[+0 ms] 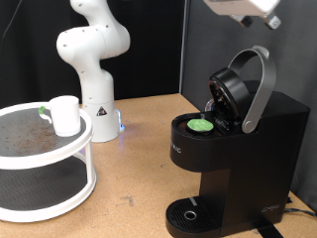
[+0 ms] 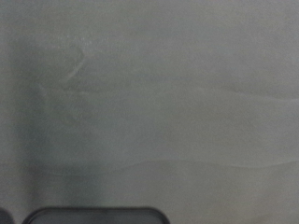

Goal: Make a cup of coffee with the keurig machine

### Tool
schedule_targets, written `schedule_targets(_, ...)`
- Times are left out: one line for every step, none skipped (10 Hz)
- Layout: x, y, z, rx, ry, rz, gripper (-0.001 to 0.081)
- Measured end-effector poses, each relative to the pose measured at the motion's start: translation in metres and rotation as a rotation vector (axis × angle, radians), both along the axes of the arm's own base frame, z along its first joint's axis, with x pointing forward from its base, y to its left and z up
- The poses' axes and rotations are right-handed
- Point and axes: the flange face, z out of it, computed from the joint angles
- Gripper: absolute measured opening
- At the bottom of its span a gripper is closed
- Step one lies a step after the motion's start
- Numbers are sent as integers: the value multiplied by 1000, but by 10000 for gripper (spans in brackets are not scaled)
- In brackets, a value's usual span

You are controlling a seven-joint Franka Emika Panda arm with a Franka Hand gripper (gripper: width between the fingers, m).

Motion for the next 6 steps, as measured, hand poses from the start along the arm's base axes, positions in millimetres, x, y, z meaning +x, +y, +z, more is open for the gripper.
schedule_targets(1, 14, 0, -9, 0, 2, 807)
schedule_targets(3, 28, -1, -20, 0, 4, 807)
schedule_targets(5, 41, -3, -37, 1, 4, 807)
schedule_targets(6, 55, -6, -59, 9, 13, 807)
schedule_targets(7, 66, -10, -80, 21, 24, 807)
schedule_targets(9, 74, -15, -93, 28, 31, 807)
